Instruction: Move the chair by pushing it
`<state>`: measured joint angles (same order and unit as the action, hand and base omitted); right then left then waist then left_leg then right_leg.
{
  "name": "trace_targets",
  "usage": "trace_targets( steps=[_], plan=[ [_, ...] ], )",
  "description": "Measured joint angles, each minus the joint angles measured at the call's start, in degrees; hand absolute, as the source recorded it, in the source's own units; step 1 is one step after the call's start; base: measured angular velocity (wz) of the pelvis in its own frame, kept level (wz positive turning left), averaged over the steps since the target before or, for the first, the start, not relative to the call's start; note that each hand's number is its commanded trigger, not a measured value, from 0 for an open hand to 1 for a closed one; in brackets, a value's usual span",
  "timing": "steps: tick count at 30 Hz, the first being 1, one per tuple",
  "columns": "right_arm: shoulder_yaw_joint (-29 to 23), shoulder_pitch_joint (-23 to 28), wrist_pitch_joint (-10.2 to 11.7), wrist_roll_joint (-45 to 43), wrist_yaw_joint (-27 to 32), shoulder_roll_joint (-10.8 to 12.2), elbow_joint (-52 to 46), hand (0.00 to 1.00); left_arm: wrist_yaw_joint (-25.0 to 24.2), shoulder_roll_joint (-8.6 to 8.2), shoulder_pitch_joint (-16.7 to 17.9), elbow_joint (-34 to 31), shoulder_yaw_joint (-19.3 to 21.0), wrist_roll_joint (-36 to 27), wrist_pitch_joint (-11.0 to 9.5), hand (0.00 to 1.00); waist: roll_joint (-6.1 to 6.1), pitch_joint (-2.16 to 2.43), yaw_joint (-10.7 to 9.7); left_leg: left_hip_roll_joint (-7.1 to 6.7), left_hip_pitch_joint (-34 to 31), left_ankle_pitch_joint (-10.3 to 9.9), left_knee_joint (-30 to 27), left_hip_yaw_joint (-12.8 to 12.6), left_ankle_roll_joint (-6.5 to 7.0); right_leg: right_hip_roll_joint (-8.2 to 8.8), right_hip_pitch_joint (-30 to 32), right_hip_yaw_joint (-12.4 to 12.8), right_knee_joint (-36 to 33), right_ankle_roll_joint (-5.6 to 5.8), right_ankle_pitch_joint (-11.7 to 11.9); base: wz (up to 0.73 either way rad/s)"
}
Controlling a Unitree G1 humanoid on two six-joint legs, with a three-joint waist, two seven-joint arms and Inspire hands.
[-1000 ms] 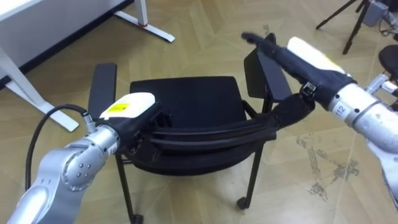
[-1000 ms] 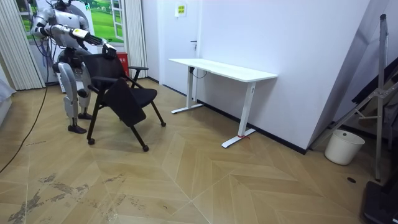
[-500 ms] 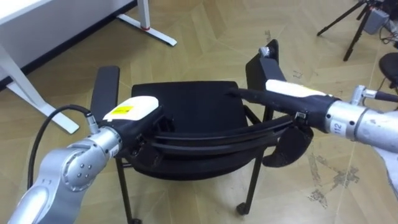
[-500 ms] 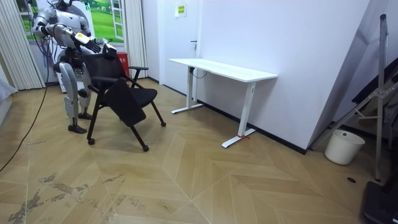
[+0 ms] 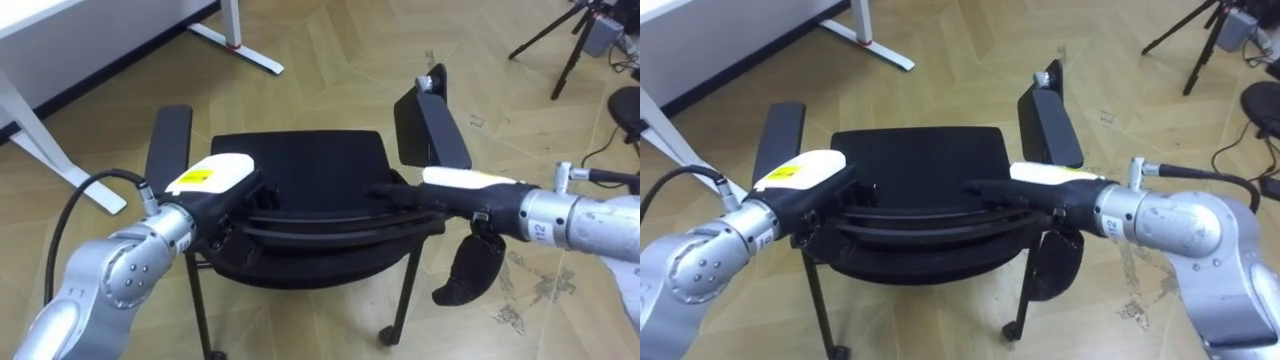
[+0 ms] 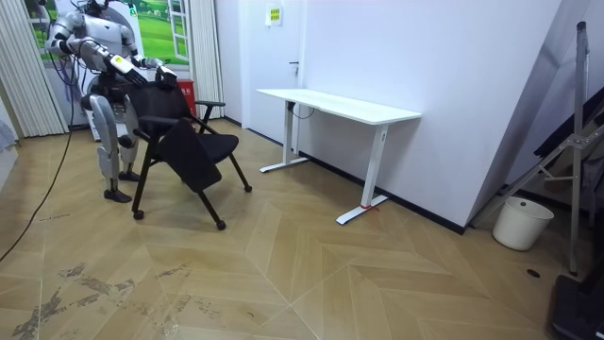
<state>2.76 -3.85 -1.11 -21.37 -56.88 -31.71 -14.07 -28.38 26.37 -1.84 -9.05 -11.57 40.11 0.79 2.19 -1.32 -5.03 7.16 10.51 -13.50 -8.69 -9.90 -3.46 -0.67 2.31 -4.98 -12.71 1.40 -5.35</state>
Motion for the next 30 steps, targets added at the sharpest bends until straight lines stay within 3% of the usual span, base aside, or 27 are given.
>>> trace_targets(
  steps=[7, 12, 15, 20, 28, 30],
  plan=[
    [-0.4, 1.1, 0.7, -1.8, 4.7, 2.4, 4.0, 0.00, 0.6, -0.51, 0.3, 0.3, -1.2, 0.7, 0.3, 1.00, -0.32, 0.06, -0.3, -0.02, 0.7, 0.0, -0.2, 2.2, 0.00, 0.16, -1.3, -1.2, 0.1, 0.00, 0.0, 0.08],
    [-0.2, 2.2, 3.5, -1.7, 10.8, 3.1, 8.8, 0.00, 1.4, -0.55, 0.3, 0.5, -2.7, 0.7, 0.6, 1.00, -0.68, 0.30, 0.0, -0.12, 1.1, 0.0, -0.6, 3.0, 0.00, 0.31, -1.9, -1.6, 0.1, 0.00, 0.0, 0.02],
    [0.0, 3.0, 4.4, -1.8, 14.2, 3.6, 9.6, 0.00, 1.5, -0.53, 0.3, 0.4, -3.1, 0.7, 0.6, 1.00, -1.13, 0.27, -0.1, -0.06, 1.0, 0.0, -0.8, 3.0, 0.00, 0.30, -2.1, -1.5, 0.1, 0.00, 0.0, 0.03],
    [0.4, 4.2, 4.8, -4.0, 19.7, 4.2, 11.3, 0.00, 1.6, -0.56, 0.3, 0.0, -4.7, 0.7, 0.6, 1.00, -2.18, 0.67, 0.3, -0.08, 1.0, 0.0, -0.8, 3.9, 0.00, 0.41, -2.4, -1.5, 0.1, 0.00, 0.0, 0.06],
    [1.6, 6.0, 6.3, -8.4, 29.3, 5.8, 13.2, 0.00, 1.5, -0.45, 0.4, -0.7, -5.2, 0.7, 0.9, 1.00, -2.76, 0.58, 0.0, -0.13, 1.0, 0.0, -0.9, 5.3, 0.00, 0.42, -2.5, -1.6, 0.1, 0.00, 0.0, 0.01],
    [3.6, 5.5, 6.6, -10.5, 32.4, 6.1, 14.4, 0.00, 1.6, -0.30, 0.4, -0.7, -5.2, 0.7, 1.8, 1.00, -3.05, 0.45, -0.5, -0.16, 1.0, 0.0, -1.2, 5.1, 0.00, 0.47, -2.7, -1.7, 0.1, -0.02, 0.0, -0.02]
  ],
)
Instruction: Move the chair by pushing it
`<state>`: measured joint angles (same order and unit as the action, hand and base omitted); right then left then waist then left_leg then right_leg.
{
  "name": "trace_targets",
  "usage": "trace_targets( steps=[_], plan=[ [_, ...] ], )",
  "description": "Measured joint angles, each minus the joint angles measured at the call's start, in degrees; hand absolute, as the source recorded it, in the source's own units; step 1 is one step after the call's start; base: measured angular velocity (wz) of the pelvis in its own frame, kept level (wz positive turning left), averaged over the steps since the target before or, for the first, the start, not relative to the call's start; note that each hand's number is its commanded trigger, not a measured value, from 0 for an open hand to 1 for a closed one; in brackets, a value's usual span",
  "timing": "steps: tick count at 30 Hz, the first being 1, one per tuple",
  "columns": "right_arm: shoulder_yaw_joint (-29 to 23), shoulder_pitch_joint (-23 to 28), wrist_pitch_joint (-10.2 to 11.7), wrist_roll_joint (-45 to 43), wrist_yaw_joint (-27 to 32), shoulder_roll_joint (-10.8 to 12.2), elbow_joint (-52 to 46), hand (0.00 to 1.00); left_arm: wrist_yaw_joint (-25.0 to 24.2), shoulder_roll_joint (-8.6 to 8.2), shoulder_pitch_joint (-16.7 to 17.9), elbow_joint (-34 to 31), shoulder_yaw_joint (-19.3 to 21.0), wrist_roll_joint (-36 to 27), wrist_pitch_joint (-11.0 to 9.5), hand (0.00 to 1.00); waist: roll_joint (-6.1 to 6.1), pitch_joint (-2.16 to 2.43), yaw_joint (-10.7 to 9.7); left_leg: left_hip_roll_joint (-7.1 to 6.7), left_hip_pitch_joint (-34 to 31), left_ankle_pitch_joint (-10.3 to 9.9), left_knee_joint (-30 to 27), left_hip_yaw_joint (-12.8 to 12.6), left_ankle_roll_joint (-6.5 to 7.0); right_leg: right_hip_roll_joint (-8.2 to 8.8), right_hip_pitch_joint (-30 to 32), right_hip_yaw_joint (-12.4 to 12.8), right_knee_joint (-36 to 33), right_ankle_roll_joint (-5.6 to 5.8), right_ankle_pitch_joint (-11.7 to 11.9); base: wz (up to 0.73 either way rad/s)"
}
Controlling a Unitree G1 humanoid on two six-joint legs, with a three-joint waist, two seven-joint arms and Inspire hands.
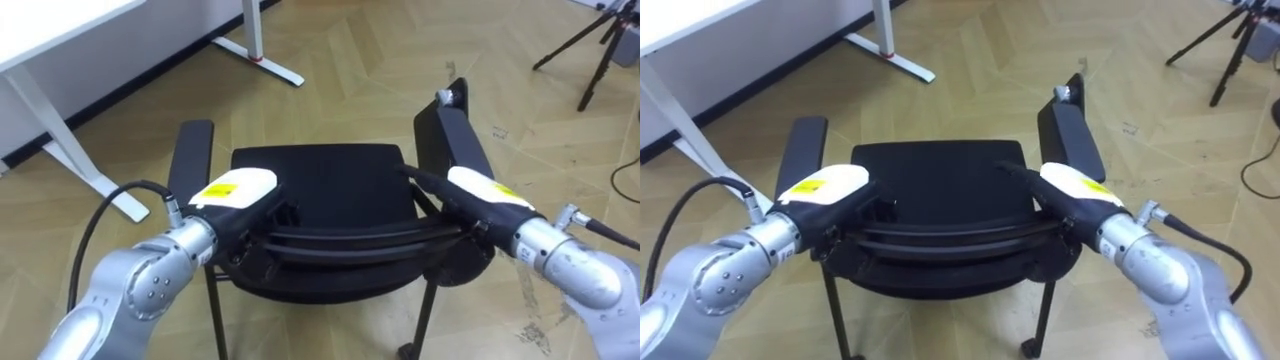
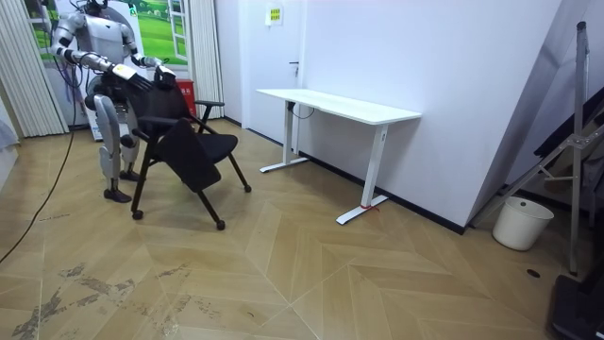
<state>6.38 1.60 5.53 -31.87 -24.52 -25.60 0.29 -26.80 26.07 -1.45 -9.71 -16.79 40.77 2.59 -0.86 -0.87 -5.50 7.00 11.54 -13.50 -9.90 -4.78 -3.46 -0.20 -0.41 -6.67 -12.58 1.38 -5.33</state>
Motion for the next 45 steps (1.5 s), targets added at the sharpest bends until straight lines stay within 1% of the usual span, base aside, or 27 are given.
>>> trace_targets(
  steps=[3, 5, 7, 8, 10, 11, 12, 13, 14, 15, 16, 17, 18, 19, 20, 21, 22, 24, 26, 27, 28, 30, 33, 38, 45],
  plan=[
    [1.7, -0.6, 0.1, -0.9, 2.9, 0.1, 1.1, 0.00, 0.1, 0.17, 0.0, 0.0, -0.3, 0.1, 1.1, 1.00, -0.34, -0.10, -0.6, -0.01, 0.1, 0.0, -0.5, -0.1, 0.00, 0.09, -0.5, 0.0, 0.1, 0.00, 0.0, 0.03],
    [2.3, -0.6, 0.1, -2.5, 4.1, 0.1, 1.0, 0.00, 0.1, 0.31, 0.0, 0.0, -0.3, 0.1, 1.2, 1.00, -0.54, -0.07, -0.6, -0.03, 0.0, 0.0, -0.5, -0.3, 0.00, 0.08, -0.6, -0.1, 0.6, 0.00, 0.0, -0.03],
    [2.8, -1.1, 0.1, -5.0, 4.9, 0.1, 1.1, 0.00, 0.1, 0.34, 0.0, -0.2, -0.3, 0.4, 1.2, 1.00, -0.67, -0.02, -0.5, -0.05, -0.2, 0.0, -0.5, -0.6, 0.00, 0.13, -0.6, -0.9, 1.0, -0.01, 0.0, -0.03],
    [3.1, -1.6, 0.1, -6.8, 5.1, 0.1, 1.1, 0.00, -0.1, 0.35, -0.1, -0.4, -0.3, 0.7, 1.3, 1.00, -0.83, -0.05, -0.6, -0.01, -0.3, 0.0, -0.5, -0.6, 0.00, 0.13, -0.6, -1.3, 1.1, -0.01, 0.0, 0.04],
    [3.2, -2.2, -0.1, -10.5, 5.0, 0.0, 1.3, 0.00, -0.6, 0.31, -0.2, -0.7, -0.3, 0.7, 1.3, 1.00, -0.90, -0.04, -0.5, 0.07, -0.4, 0.0, -0.6, -0.7, 0.00, 0.09, -0.6, -1.2, 1.1, -0.01, 0.0, 0.06],
    [3.6, -2.7, -0.2, -12.9, 4.9, 0.0, 1.5, 0.00, -1.1, 0.29, -0.2, -1.0, -0.3, 0.6, 1.3, 1.00, -0.99, -0.05, -0.5, 0.11, -0.6, 0.0, -0.9, -0.7, 0.00, 0.10, -0.6, -1.0, 1.1, -0.01, 0.0, 0.05],
    [3.7, -2.9, -0.3, -14.7, 4.9, 0.0, 1.7, 0.00, -1.4, 0.18, -0.1, -1.1, -0.3, 0.6, 1.2, 1.00, -0.99, -0.02, -0.4, 0.06, -1.1, 0.0, -2.0, -1.1, -0.03, 0.30, -0.7, -0.2, 1.1, -0.12, 0.1, 0.05],
    [3.8, -2.8, -0.3, -15.4, 4.9, 0.0, 1.7, 0.00, -1.4, 0.15, -0.1, -1.1, -0.4, 0.6, 1.2, 1.00, -0.88, 0.03, -0.4, -0.02, -1.9, -0.1, -3.6, -1.5, -0.15, 0.94, -0.9, 0.8, 1.2, -0.33, 0.2, 0.14],
    [3.8, -2.9, -0.3, -16.0, 5.2, -0.2, 2.4, 0.21, -1.3, 0.09, -0.2, -0.9, -1.1, 0.7, 1.2, 1.00, -0.04, 0.03, -0.5, -0.77, -4.6, -1.2, -7.0, -1.2, 0.32, 2.28, -1.2, 4.6, 1.8, -0.38, 0.3, 0.35],
    [3.4, -3.3, -0.3, -16.2, 5.9, -1.4, 3.1, 0.98, -0.9, -0.42, -0.9, -0.9, -1.8, 0.7, 0.8, 1.00, -0.19, -0.03, -0.9, -1.17, -7.2, -0.7, -2.5, -0.4, 0.70, 2.61, -0.5, 7.1, 2.0, -0.18, 0.2, 0.43],
    [3.1, -3.5, -0.2, -16.1, 6.0, -1.9, 3.4, 1.00, -0.9, -0.52, -1.6, -0.9, -2.2, 0.8, 0.6, 1.00, 0.07, -0.16, -0.8, -1.66, -8.3, 0.3, -1.2, -0.6, 1.46, 2.83, -0.1, 7.1, 1.8, 0.57, -0.3, 0.15],
    [3.9, -3.4, -0.1, -16.9, 6.0, -3.4, 3.9, 1.00, -1.0, -0.64, -2.0, -1.0, -2.7, 1.3, 0.5, 1.00, 0.95, 0.40, 0.0, -2.11, -8.2, 1.0, -1.8, -1.7, 1.30, 2.97, 0.4, 6.1, 1.9, 1.56, -1.0, -0.24],
    [4.9, -3.5, -0.1, -18.2, 6.1, -3.9, 4.7, 1.00, -1.2, -0.42, -2.1, -1.0, -3.5, 1.5, 0.5, 1.00, 0.96, 0.33, 1.1, -2.68, -7.7, 1.0, -2.1, -1.4, 1.32, 3.00, 0.2, 4.1, 1.9, 1.47, -0.8, -0.41],
    [5.4, -3.5, -0.2, -18.7, 6.2, -4.0, 5.0, 1.00, -1.2, -0.12, -2.1, -1.0, -3.7, 1.4, 0.5, 1.00, 1.04, 0.38, 1.3, -2.75, -7.3, 1.0, -2.1, -1.1, 1.33, 3.04, -0.1, 3.2, 1.9, 1.37, -0.7, -0.25],
    [6.0, -3.6, -0.2, -19.4, 6.2, -4.0, 5.2, 1.00, -1.7, 0.39, -2.1, -1.0, -3.8, 0.9, 0.5, 1.00, 1.08, 0.34, 1.3, -2.80, -6.7, 1.0, -1.8, -0.5, 1.34, 3.09, -0.9, 2.5, 1.9, 1.30, -0.6, 0.00],
    [6.1, -3.5, 0.0, -19.4, 6.2, -4.1, 5.2, 1.00, -1.9, 0.77, -2.1, -1.0, -3.8, 0.4, 0.3, 1.00, 1.17, 0.35, 1.0, -2.79, -6.7, 1.0, -1.7, -0.3, 1.34, 3.15, -1.1, 1.6, 2.0, 1.30, -0.6, 0.07],
    [6.1, -3.5, 0.1, -19.4, 6.2, -4.3, 5.1, 1.00, -1.8, 0.91, -2.1, -1.0, -3.8, 0.3, 0.2, 1.00, 1.38, 0.44, 1.1, -2.77, -6.6, 1.0, -1.7, -0.3, 1.34, 3.14, -1.1, 1.4, 2.0, 1.31, -0.6, 0.10],
    [6.3, -3.5, 0.9, -19.7, 6.2, -4.5, 5.1, 1.00, -1.3, 1.56, -2.1, -1.0, -3.8, 0.3, -0.3, 1.00, 1.32, 0.34, 1.1, -2.60, -6.6, 1.0, -1.6, 0.2, 1.34, 3.03, -1.1, 0.6, 2.2, 1.34, -0.6, 0.00],
    [6.6, -3.6, 1.5, -19.9, 6.6, -5.3, 5.0, 1.00, -1.1, 1.64, -2.1, -1.0, -3.8, 0.3, -0.3, 1.00, 1.22, 0.25, 1.1, -2.57, -6.6, 1.0, -1.6, 0.3, 1.34, 3.01, -1.1, 0.1, 2.2, 1.35, -0.7, 0.00],
    [7.0, -3.6, 1.6, -20.0, 6.9, -5.8, 4.6, 1.00, -0.9, 1.70, -2.1, -1.0, -3.8, 0.3, -0.4, 1.00, 1.16, 0.10, 1.0, -2.59, -6.7, 1.0, -1.6, 0.4, 1.34, 3.02, -1.1, -0.1, 2.4, 1.35, -0.7, 0.00],
    [7.2, -3.6, 1.7, -20.1, 7.1, -6.1, 4.6, 1.00, -0.9, 1.81, -2.2, -1.0, -3.8, 0.2, -0.5, 1.00, 1.17, 0.07, 1.0, -2.61, -6.8, 1.0, -1.5, 0.4, 1.34, 3.03, -1.1, -0.3, 2.6, 1.34, -0.7, 0.03],
    [7.4, -3.6, 2.0, -20.4, 8.0, -6.2, 4.5, 1.00, -0.9, 2.12, -2.4, -1.0, -3.7, 0.3, -0.5, 1.00, 1.12, -0.23, 0.9, -2.59, -6.8, 1.0, -1.5, 0.4, 1.32, 3.10, -1.4, -1.5, 3.1, 1.31, -0.7, 0.05],
    [7.4, -3.5, 2.1, -20.5, 8.3, -6.2, 3.7, 1.00, -0.9, 2.35, -2.5, -1.0, -3.6, 0.3, -0.5, 1.00, 0.84, -0.53, 0.9, -2.59, -6.9, 0.9, -1.5, 0.4, 1.27, 3.11, -1.4, -1.7, 3.1, 1.18, -0.8, 0.00],
    [7.4, -3.1, 2.1, -20.5, 8.4, -6.2, 3.1, 1.00, -1.1, 2.43, -2.5, -1.0, -3.5, 0.4, -0.5, 1.00, 0.83, -0.52, 1.0, -2.63, -7.0, 0.8, -1.4, 0.4, 1.21, 3.11, -1.4, -1.7, 3.1, 1.03, -1.2, 0.00],
    [6.9, -2.4, 2.1, -20.5, 8.4, -6.2, 2.3, 1.00, -0.9, 2.42, -2.5, -1.0, -3.4, 0.3, -0.9, 1.00, 0.66, -0.32, 1.3, -2.63, -6.9, 0.8, -1.6, 0.3, 1.21, 3.11, -1.1, -1.4, 2.7, 1.01, -1.1, -0.01]
  ],
)
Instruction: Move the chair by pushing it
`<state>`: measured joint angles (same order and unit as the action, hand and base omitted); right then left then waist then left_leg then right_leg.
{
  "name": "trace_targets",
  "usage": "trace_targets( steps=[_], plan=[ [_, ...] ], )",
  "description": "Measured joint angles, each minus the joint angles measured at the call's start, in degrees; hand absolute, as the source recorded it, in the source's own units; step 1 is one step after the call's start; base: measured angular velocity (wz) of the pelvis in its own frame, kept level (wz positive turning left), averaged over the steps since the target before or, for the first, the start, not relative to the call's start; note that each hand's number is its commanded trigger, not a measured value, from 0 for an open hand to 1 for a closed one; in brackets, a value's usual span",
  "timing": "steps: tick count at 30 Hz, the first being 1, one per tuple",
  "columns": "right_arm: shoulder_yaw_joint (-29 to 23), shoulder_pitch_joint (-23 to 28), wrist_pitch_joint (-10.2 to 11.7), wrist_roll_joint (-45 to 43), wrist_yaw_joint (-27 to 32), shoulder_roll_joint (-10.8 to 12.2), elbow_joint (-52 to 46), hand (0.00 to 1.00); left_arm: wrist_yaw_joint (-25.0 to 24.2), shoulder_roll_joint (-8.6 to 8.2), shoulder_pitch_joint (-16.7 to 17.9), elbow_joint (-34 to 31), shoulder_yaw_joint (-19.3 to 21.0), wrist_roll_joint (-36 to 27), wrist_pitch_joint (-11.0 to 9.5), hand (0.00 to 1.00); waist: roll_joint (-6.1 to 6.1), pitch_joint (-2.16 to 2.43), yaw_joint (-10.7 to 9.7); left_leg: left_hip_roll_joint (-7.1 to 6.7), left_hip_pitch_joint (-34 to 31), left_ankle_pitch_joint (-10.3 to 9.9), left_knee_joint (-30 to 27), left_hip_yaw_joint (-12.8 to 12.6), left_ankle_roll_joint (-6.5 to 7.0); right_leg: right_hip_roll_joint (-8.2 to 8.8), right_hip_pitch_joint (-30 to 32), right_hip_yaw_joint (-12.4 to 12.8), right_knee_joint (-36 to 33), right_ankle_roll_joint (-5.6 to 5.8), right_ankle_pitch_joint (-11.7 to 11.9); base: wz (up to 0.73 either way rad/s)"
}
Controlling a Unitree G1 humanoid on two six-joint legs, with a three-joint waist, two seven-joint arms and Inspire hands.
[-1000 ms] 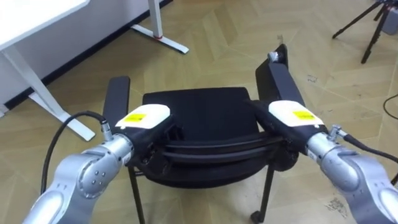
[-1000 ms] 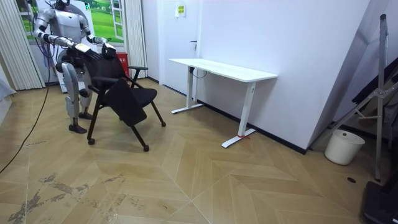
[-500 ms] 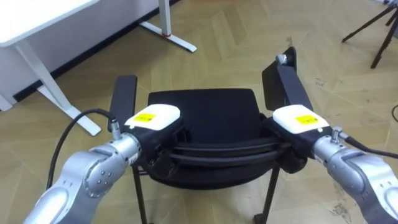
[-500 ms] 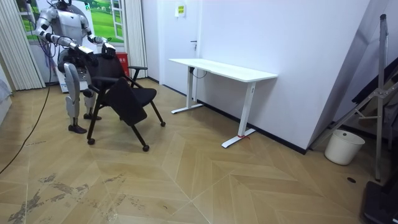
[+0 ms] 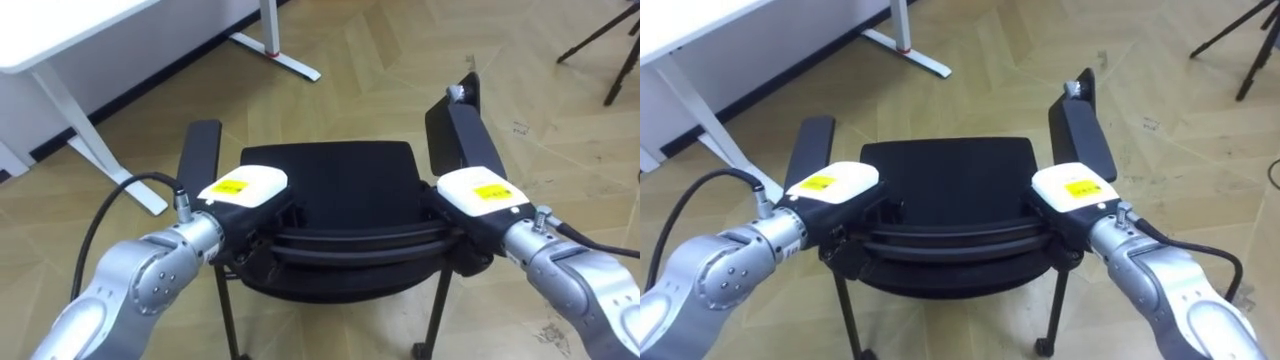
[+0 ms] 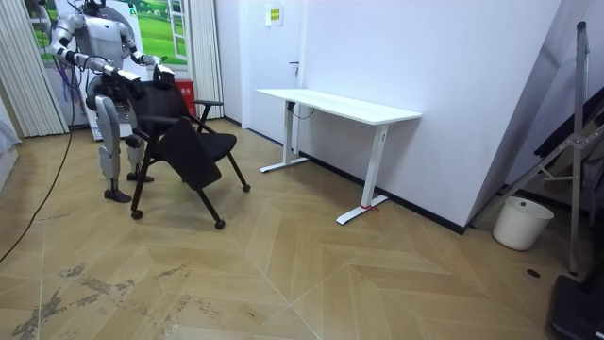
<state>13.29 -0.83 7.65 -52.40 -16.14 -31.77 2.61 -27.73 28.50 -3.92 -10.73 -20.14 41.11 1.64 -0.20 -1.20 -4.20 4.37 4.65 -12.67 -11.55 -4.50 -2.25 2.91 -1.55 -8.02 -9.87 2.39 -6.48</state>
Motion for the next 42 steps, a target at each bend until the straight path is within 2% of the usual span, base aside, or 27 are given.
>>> trace_targets(
  steps=[10, 15, 19, 22, 23, 24, 25, 26, 27, 28, 29, 30, 31, 32, 33, 34, 35, 36, 37, 38, 39, 40, 42],
  plan=[
    [0.3, 0.1, 0.0, 0.3, 0.3, 0.1, 0.2, 1.00, 0.0, 0.16, 0.0, 0.0, -0.1, 0.2, 0.0, 1.00, 0.18, 0.11, -0.1, 0.01, 0.1, 0.0, 0.0, 0.0, 0.00, 0.01, 0.0, 0.0, -0.2, -0.01, 0.0, 0.00],
    [0.6, 0.5, -0.4, 0.5, 0.5, 0.6, 0.3, 1.00, -0.1, 0.25, 0.0, 0.0, -0.1, 1.2, 0.1, 1.00, 0.64, 0.40, 0.2, 0.04, 0.1, 0.0, -0.3, 0.0, 0.00, 0.00, -0.1, 0.0, -0.4, -0.01, 0.0, 0.00],
    [0.7, 0.5, 0.0, 0.7, 0.1, 0.8, 0.4, 1.00, -0.1, 0.40, 0.0, 0.8, 0.0, 1.2, -0.2, 1.00, 0.78, 0.32, 0.4, 0.25, -0.3, -0.1, -2.3, -0.1, -0.23, 0.05, 0.0, -0.3, -1.6, -0.30, -0.4, -0.02],
    [0.8, 0.5, 0.0, 0.8, -0.1, 2.4, 1.4, 1.00, -0.2, 0.50, 0.0, 1.6, 0.6, 1.8, -0.8, 1.00, 1.76, 0.23, 1.1, 1.23, -1.9, -1.5, -7.8, -0.7, -1.03, 0.03, 0.9, -2.1, -5.5, -1.32, -3.1, 0.01],
    [0.8, 0.5, 0.0, 0.7, -0.2, 3.3, 1.9, 1.00, -0.2, 0.53, 0.0, 2.4, 1.0, 1.8, -1.5, 1.00, 1.99, 0.25, 1.2, 2.10, -3.6, -2.3, -12.4, -0.7, -1.36, -0.08, 1.0, -3.1, -7.7, -1.91, -4.6, 0.17],
    [0.8, 0.5, 0.5, 0.8, -0.3, 3.7, 2.5, 1.00, 0.1, 0.69, 0.0, 3.4, 1.4, 1.8, -2.2, 1.00, 2.39, 0.18, 1.5, 2.97, -6.0, -2.4, -18.8, -1.4, -1.44, -0.08, 1.7, -3.6, -10.4, -2.48, -6.4, 0.16],
    [0.8, 0.5, 0.8, 0.9, -0.3, 3.8, 2.6, 1.00, 0.1, 0.74, 0.0, 3.8, 1.4, 1.8, -2.5, 1.00, 2.43, 0.19, 1.8, 3.60, -7.3, -2.3, -22.3, -1.6, -1.42, -0.19, 1.9, -3.7, -11.7, -2.93, -7.3, 0.05],
    [0.8, 0.4, 1.4, 1.1, -0.5, 3.8, 2.7, 1.00, -0.2, 1.02, 0.0, 4.0, 1.8, 1.7, -2.8, 1.00, 2.03, 0.05, 2.3, 5.40, -9.9, -2.1, -29.5, -1.6, -1.42, -0.94, 2.2, -3.9, -14.4, -3.85, -9.4, 0.00],
    [1.1, 0.4, 1.9, 1.7, -0.3, 3.9, 3.0, 1.00, -0.5, 1.48, 0.0, 4.1, 2.0, 1.6, -3.1, 1.00, 1.92, 0.02, 2.4, 7.31, -12.8, -0.2, -35.8, -1.7, -1.36, -1.76, 2.3, -4.0, -16.7, -4.75, -11.0, 0.04],
    [1.2, 0.4, 2.2, 1.9, -0.2, 3.9, 3.2, 1.00, -0.6, 1.69, 0.0, 4.1, 2.0, 1.6, -3.2, 1.00, 1.95, 0.03, 2.7, 8.19, -14.3, 1.5, -39.0, -1.8, -1.25, -2.13, 2.3, -3.9, -17.6, -5.28, -11.7, 0.00],
    [1.4, 0.3, 2.5, 2.6, 0.3, 3.9, 3.9, 1.00, -0.7, 1.94, 0.2, 4.5, 2.0, 1.3, -3.6, 1.00, 2.06, -0.03, 3.5, 9.51, -17.2, 6.6, -44.0, -1.7, -0.77, -2.62, 1.8, -3.8, -18.2, -6.21, -12.3, -0.03],
    [2.2, 0.1, 3.0, 2.6, 1.4, 4.0, 5.1, 1.00, -0.6, 2.17, 0.4, 5.3, 2.0, 0.8, -4.0, 1.00, 2.75, -0.29, 4.0, 10.09, -19.7, 13.3, -47.3, -1.6, 0.14, -2.74, 0.8, -3.7, -17.7, -6.97, -12.4, -0.05],
    [2.6, -0.1, 3.0, 2.6, 1.9, 4.0, 5.5, 1.00, -0.6, 2.22, 0.7, 5.3, 2.0, 0.8, -4.0, 1.00, 3.23, -0.43, 4.3, 10.06, -21.1, 17.3, -48.6, -1.4, 0.61, -2.30, 0.2, -3.6, -17.5, -7.45, -12.4, 0.06],
    [2.7, -0.2, 3.1, 2.6, 2.4, 3.6, 5.4, 1.00, -0.4, 2.06, 0.9, 5.3, 2.0, 0.9, -4.1, 1.00, 3.77, -0.49, 4.5, 9.56, -24.3, 20.1, -50.5, -1.0, 1.52, -2.15, 0.2, -3.8, -17.5, -8.31, -12.5, 0.26],
    [2.8, -0.4, 3.5, 3.0, 3.0, 2.5, 5.4, 1.00, 0.0, 1.55, 0.8, 5.3, 2.1, 0.8, -4.2, 1.00, 3.70, -0.57, 4.4, 7.91, -27.9, 18.1, -51.3, -1.8, 2.68, -2.18, 0.7, -4.4, -17.9, -8.97, -12.7, 0.30],
    [2.8, -0.4, 3.6, 3.3, 3.4, 2.1, 5.4, 1.00, 0.2, 1.12, 0.8, 5.3, 2.1, 0.8, -4.2, 1.00, 3.64, -0.56, 4.3, 6.77, -29.3, 16.5, -50.9, -2.7, 2.58, -2.25, 0.9, -4.4, -18.0, -9.25, -12.7, 0.12],
    [2.9, -0.9, 3.6, 3.4, 3.8, 1.8, 5.7, 1.00, 0.5, 0.93, 0.8, 5.3, 2.1, 0.8, -4.1, 1.00, 3.67, -0.52, 4.9, 4.68, -31.1, 14.1, -48.3, -4.2, 1.87, -2.26, 1.1, -4.4, -18.2, -9.93, -12.7, -0.18],
    [3.0, -1.3, 3.8, 3.4, 4.2, 1.7, 6.0, 1.00, 0.4, 1.15, 0.8, 5.1, 2.1, 0.6, -4.1, 1.00, 3.52, -0.46, 5.0, 1.94, -32.1, 13.2, -43.3, -5.0, 1.28, -2.36, 1.3, -4.4, -18.4, -10.39, -13.0, -0.23],
    [3.0, -1.3, 4.0, 3.4, 4.6, 1.7, 6.0, 1.00, 0.4, 1.21, 0.8, 5.1, 2.2, 0.3, -4.1, 1.00, 3.34, -0.50, 5.1, 0.63, -32.1, 13.0, -39.9, -5.2, 1.21, -2.48, 1.4, -4.4, -18.5, -10.57, -13.2, -0.18],
    [3.0, -1.1, 4.3, 3.4, 5.1, 1.4, 5.4, 1.00, 0.1, 1.58, 0.8, 5.1, 2.5, -0.7, -4.2, 1.00, 2.72, -0.29, 5.1, -1.45, -31.7, 13.0, -31.7, -5.7, 1.16, -3.06, 1.5, -4.4, -18.9, -10.82, -13.8, -0.12],
    [3.0, -1.1, 4.6, 3.4, 5.3, 1.0, 5.0, 1.00, -0.2, 2.06, 0.9, 5.0, 2.8, -1.9, -4.5, 1.00, 2.18, 0.01, 5.0, -2.88, -30.9, 13.2, -24.4, -5.9, 0.93, -3.71, 1.4, -4.3, -19.1, -11.01, -14.4, -0.09],
    [3.0, -1.0, 4.8, 3.4, 5.3, 0.9, 4.8, 1.00, -0.4, 2.29, 1.0, 4.8, 3.0, -2.2, -4.7, 1.00, 1.99, 0.17, 4.8, -3.32, -30.3, 13.3, -21.2, -6.0, 1.03, -4.08, 1.2, -4.3, -19.1, -11.02, -14.7, -0.08],
    [2.8, 0.3, 4.8, 3.4, 5.6, 0.7, 3.5, 1.00, -0.8, 2.34, 2.9, 3.2, 4.1, -2.2, -5.1, 1.00, 1.45, 0.25, 5.1, -4.00, -26.3, 13.6, -11.3, -6.1, 0.99, -5.07, -0.3, -3.5, -19.1, -10.98, -16.1, -0.18]
  ],
)
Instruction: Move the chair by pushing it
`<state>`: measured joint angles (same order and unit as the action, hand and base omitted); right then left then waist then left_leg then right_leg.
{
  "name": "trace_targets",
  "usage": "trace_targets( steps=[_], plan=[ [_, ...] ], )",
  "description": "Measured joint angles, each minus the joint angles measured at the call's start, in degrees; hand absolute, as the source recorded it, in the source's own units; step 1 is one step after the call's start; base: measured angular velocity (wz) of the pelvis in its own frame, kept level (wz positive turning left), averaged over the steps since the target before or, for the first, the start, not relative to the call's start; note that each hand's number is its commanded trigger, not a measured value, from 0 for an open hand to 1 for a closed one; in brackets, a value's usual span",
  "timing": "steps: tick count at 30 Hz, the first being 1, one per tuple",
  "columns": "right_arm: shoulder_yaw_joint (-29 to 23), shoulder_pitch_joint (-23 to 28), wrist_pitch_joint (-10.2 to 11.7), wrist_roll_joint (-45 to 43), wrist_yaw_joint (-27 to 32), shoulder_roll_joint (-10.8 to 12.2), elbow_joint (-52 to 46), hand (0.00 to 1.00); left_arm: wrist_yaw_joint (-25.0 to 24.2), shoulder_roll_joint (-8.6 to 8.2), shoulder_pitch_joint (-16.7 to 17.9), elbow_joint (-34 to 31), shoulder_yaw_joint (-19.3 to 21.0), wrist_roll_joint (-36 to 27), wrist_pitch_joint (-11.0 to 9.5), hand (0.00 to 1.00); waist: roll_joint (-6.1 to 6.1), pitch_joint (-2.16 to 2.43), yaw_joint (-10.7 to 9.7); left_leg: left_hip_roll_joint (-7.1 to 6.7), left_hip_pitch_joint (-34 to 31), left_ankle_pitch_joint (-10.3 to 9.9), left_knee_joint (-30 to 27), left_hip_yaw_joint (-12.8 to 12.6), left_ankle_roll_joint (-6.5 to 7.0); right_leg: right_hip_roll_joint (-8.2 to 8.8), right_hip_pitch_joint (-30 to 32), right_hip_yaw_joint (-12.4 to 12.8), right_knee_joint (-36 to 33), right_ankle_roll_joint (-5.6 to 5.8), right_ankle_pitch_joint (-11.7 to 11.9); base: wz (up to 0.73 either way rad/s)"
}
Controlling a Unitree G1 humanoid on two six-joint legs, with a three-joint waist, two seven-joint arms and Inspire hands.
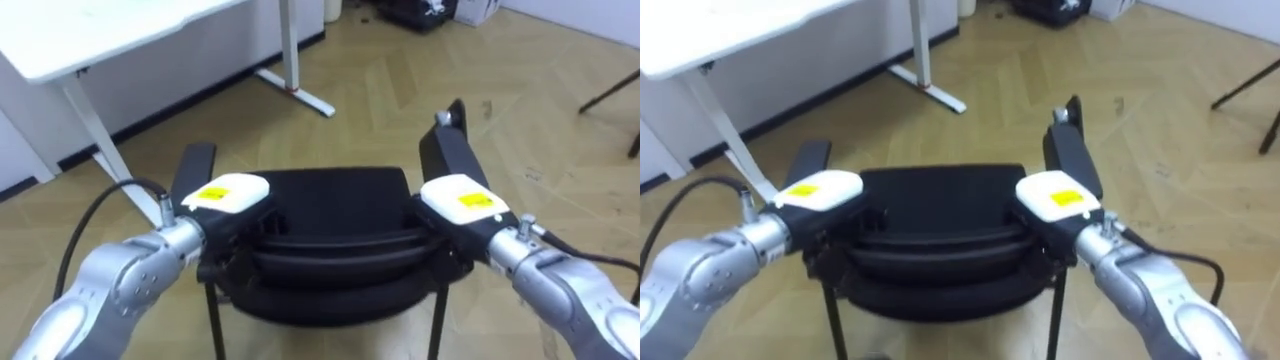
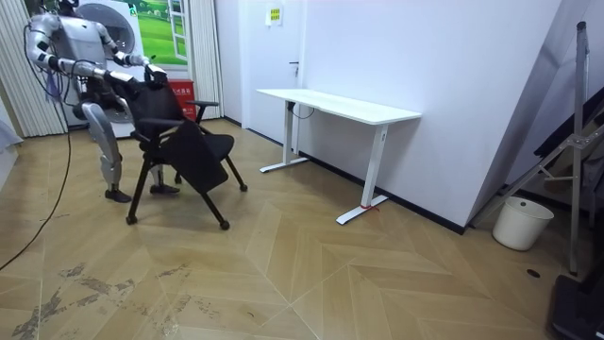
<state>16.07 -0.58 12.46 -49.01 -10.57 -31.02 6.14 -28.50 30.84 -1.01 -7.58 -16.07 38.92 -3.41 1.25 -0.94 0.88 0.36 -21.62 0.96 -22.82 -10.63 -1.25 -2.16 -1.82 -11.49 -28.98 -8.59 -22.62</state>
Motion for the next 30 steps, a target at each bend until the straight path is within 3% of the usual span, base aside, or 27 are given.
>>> trace_targets(
  steps=[2, 3, 4, 7, 8, 9, 10, 11, 12, 14, 16, 18, 21, 22, 25, 27, 30],
  plan=[
    [-0.4, 1.5, 0.0, 0.0, -0.1, -0.3, -1.7, 1.00, -0.9, -0.02, 1.8, -1.9, 0.9, 0.0, -0.1, 1.00, 0.32, 0.08, -0.3, -0.20, 2.6, -0.1, 2.0, 0.6, 0.23, 0.14, -1.6, 0.5, 0.3, 0.47, -1.4, -0.09],
    [-1.4, 3.0, 0.1, -0.1, -0.1, -0.6, -3.1, 1.00, -1.6, 0.04, 2.0, -2.9, 1.0, 0.0, -0.1, 1.00, 0.30, 0.13, -0.5, -0.43, 3.7, 0.2, 2.2, -0.3, 1.67, 0.76, -2.5, 0.7, 0.3, 1.13, -2.3, 0.00],
    [-1.8, 3.6, 0.2, -0.1, 0.0, -0.8, -3.7, 1.00, -1.9, 0.03, 2.1, -3.2, 1.0, 0.0, -0.1, 1.00, 0.56, 0.03, -0.5, -0.95, 4.4, 0.2, 2.3, -0.5, 1.86, 1.28, -3.1, 0.9, 0.4, 1.52, -2.8, -0.05],
    [-2.8, 5.6, 0.1, -0.6, -0.1, -1.4, -6.6, 1.00, -2.2, 0.07, 2.6, -3.8, 1.1, -0.2, -0.3, 1.00, 1.28, 0.24, -0.5, -3.56, 6.3, -2.5, 1.6, -2.2, 5.99, 4.35, -4.9, 2.2, -0.2, 3.61, -4.6, -0.24],
    [-3.2, 5.6, 0.1, -0.6, -0.2, -1.5, -7.2, 1.00, -1.7, 0.05, 2.5, -3.8, 1.2, -0.2, -0.3, 1.00, 1.19, 0.37, -0.8, -4.38, 6.5, -3.7, 0.5, -2.4, 7.76, 5.58, -4.4, 1.9, -3.3, 4.68, -5.2, -0.30],
    [-3.2, 5.1, 0.0, -0.7, -0.4, -1.4, -7.3, 1.00, -0.9, 0.07, 2.5, -3.8, 1.2, -0.1, -0.3, 1.00, 1.06, 0.27, -0.8, -5.27, 6.6, -4.8, -1.0, -2.0, 9.28, 7.57, -1.1, 0.7, -11.8, 5.99, -4.6, -0.27],
    [-3.3, 4.9, -0.1, -0.7, -0.7, -1.2, -7.2, 1.00, -0.7, 0.06, 2.5, -3.8, 1.2, -0.1, -0.3, 1.00, 1.09, 0.24, -1.1, -5.64, 6.9, -5.3, -1.8, -1.8, 9.98, 8.72, 0.5, 0.3, -16.6, 7.81, -3.3, -0.04],
    [-3.3, 5.0, 0.0, -0.7, -1.1, -1.1, -6.8, 1.00, -0.8, 0.05, 2.5, -3.5, 1.0, -0.1, -0.3, 1.00, 1.16, 0.16, -2.4, -6.29, 8.1, -6.9, -3.0, -1.2, 10.57, 10.36, 2.6, 0.6, -24.0, 10.10, 0.4, 0.14],
    [-3.3, 5.2, 0.4, -0.5, -1.3, -1.1, -6.4, 1.00, -0.8, 0.13, 2.5, -3.3, 0.6, -0.1, -0.3, 1.00, 1.01, 0.06, -3.2, -6.56, 9.3, -8.2, -3.4, -1.0, 10.90, 11.35, 4.3, 0.8, -29.0, 10.73, 5.2, 0.14],
    [-3.2, 5.3, 1.2, -0.3, -1.1, -1.1, -6.0, 1.00, -0.8, 0.46, 2.5, -3.3, 0.5, -0.1, -0.4, 1.00, 0.74, -0.04, -3.8, -6.65, 10.5, -9.7, -3.6, -0.8, 11.35, 12.68, 6.6, 0.6, -33.5, 11.52, 11.0, -0.07],
    [-3.3, 5.7, 1.8, -0.3, -0.5, -1.1, -6.0, 1.00, -0.4, 0.81, 2.3, -3.3, 0.6, -0.1, -0.5, 1.00, 0.65, -0.06, -3.9, -6.80, 10.9, -10.9, -4.1, -0.8, 11.88, 14.25, 8.8, 0.4, -35.7, 11.78, 11.7, -0.10],
    [-3.3, 5.6, 1.8, -0.2, -0.2, -0.9, -5.8, 1.00, 0.0, 1.45, 1.6, -3.1, 0.2, 0.0, -0.7, 1.00, 0.35, -0.21, -4.3, -6.73, 11.2, -12.6, -5.1, -0.8, 12.29, 15.12, 12.4, 0.8, -35.9, 11.55, 10.0, -0.08],
    [-3.2, 5.7, 1.8, -0.1, -0.1, -1.0, -5.9, 1.00, 0.5, 1.52, 1.6, -2.9, 0.1, 0.0, -0.8, 1.00, -0.87, -0.72, -4.4, -5.99, 12.2, -14.1, -5.4, -0.7, 12.38, 14.00, 16.5, 1.4, -30.4, 11.63, 7.5, -0.11],
    [-3.2, 5.7, 1.8, -0.1, -0.1, -1.0, -6.0, 1.00, 0.5, 1.56, 1.6, -2.9, 0.1, 0.0, -0.9, 1.00, -0.93, -0.70, -4.4, -5.87, 12.5, -14.4, -5.5, -0.7, 12.39, 13.69, 17.2, 1.6, -28.7, 11.66, 7.3, -0.14],
    [-3.2, 5.7, 1.8, -0.1, -0.6, -1.2, -6.2, 1.00, 0.6, 1.25, 1.6, -2.1, 0.0, 0.0, -1.0, 1.00, -2.23, -0.81, -4.8, -5.72, 13.6, -15.7, -6.0, 0.0, 12.38, 10.10, 19.4, 2.9, -17.0, 11.41, 7.4, -0.02],
    [-3.2, 5.7, 1.9, -0.1, -1.0, -1.2, -6.1, 1.00, 0.9, 1.24, 1.6, -1.7, -0.3, 0.0, -1.0, 1.00, -2.65, -0.80, -6.2, -5.93, 14.4, -16.5, -6.0, 1.3, 12.17, 7.40, 19.4, 3.7, -7.0, 10.34, 8.9, 0.24],
    [-3.4, 5.7, 1.9, -0.1, -1.4, -1.4, -6.5, 1.00, 1.3, 1.03, 1.6, -1.6, -0.4, 0.1, -1.1, 1.00, -2.62, -0.34, -7.5, -6.11, 14.6, -18.0, -7.1, 2.9, 11.43, 5.00, 19.5, 4.7, -1.7, 8.92, 12.7, 0.26]
  ],
)
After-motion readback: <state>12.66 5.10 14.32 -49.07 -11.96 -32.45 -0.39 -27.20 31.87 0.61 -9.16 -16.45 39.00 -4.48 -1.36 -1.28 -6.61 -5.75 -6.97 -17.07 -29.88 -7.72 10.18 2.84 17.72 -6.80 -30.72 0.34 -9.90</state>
